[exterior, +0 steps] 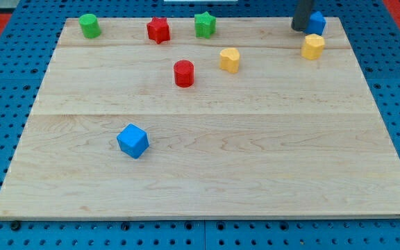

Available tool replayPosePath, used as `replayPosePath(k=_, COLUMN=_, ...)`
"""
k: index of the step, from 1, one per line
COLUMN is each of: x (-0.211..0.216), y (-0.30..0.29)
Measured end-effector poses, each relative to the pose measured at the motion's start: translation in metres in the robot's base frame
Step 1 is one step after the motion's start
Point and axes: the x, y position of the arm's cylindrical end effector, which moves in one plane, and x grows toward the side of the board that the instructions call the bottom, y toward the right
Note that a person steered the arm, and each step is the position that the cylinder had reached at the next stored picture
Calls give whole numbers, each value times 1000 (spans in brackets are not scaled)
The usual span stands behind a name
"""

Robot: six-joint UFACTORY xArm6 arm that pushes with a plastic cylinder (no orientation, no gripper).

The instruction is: Push the blue triangle to the right side of the board

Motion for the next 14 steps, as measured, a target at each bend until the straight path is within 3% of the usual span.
replayPosePath(k=3, x=19, y=-62)
replayPosePath(k=5, x=23, y=-69)
replayPosePath(k=7, x=57, y=-141)
replayPosePath(k=9, x=58, y=-215)
replayPosePath(k=12, x=131, y=-348)
replayPosePath(k=14, x=189, y=-381)
